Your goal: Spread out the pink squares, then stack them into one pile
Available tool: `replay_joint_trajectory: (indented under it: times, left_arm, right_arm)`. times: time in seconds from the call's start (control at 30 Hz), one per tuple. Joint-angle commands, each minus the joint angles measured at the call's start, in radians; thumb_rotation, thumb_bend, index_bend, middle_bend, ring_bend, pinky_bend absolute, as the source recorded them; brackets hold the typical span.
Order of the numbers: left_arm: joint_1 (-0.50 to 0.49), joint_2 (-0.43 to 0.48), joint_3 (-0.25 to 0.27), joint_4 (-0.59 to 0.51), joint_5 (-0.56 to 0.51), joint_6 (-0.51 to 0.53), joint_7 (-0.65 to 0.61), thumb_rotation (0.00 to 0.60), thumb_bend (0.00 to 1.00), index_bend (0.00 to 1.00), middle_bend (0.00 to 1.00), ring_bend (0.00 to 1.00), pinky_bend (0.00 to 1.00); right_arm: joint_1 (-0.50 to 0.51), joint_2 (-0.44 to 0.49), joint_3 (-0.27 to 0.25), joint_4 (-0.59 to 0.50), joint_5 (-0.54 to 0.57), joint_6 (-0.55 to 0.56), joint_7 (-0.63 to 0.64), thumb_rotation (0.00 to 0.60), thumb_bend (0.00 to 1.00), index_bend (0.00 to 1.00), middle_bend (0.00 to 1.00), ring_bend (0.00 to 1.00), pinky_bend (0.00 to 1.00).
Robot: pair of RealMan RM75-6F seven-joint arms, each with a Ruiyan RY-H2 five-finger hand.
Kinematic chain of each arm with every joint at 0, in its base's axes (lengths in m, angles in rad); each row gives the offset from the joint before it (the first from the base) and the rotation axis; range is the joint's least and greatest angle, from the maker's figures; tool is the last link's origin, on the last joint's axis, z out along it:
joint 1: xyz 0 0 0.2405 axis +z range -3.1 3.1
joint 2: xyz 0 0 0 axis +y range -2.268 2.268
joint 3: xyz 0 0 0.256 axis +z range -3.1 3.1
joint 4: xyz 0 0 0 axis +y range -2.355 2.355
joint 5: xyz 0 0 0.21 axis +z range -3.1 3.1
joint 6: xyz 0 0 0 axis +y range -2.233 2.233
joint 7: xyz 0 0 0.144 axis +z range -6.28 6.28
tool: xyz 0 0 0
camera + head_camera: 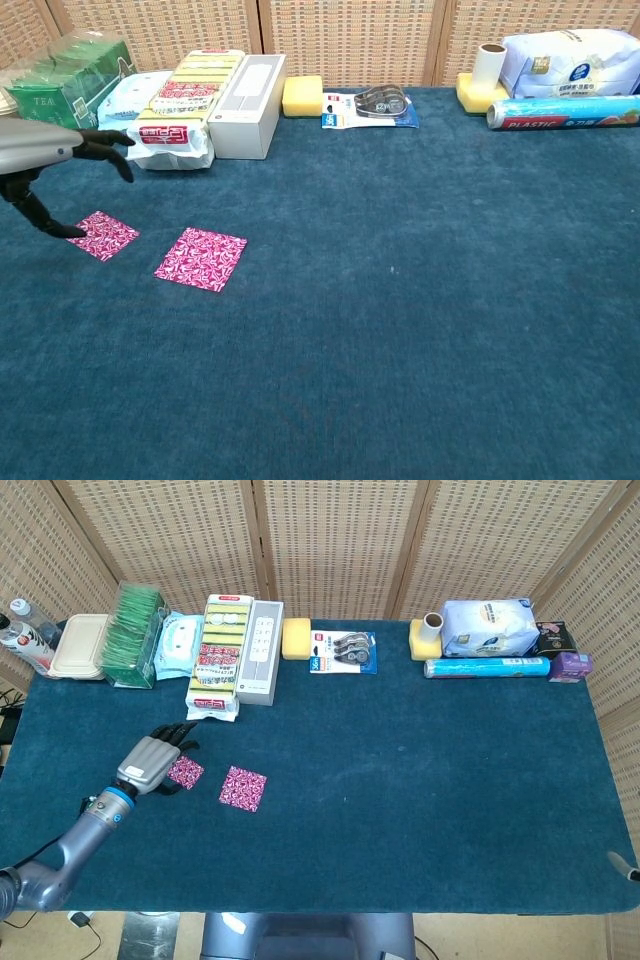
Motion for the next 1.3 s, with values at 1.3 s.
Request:
replay_joint_trajectory:
  times: [1.3]
  left_arm:
    - [0.033,-0.137,-0.039,0.23,0.064,-0.087,-0.007,0.6,0.26,0.23,0.0,0.0,0.09]
  right_arm:
    - [0.005,-0.005,0.001,0.001,0.01,-0.009,-0.006,0.6,0.02,0.21,0.05,0.0,0.0]
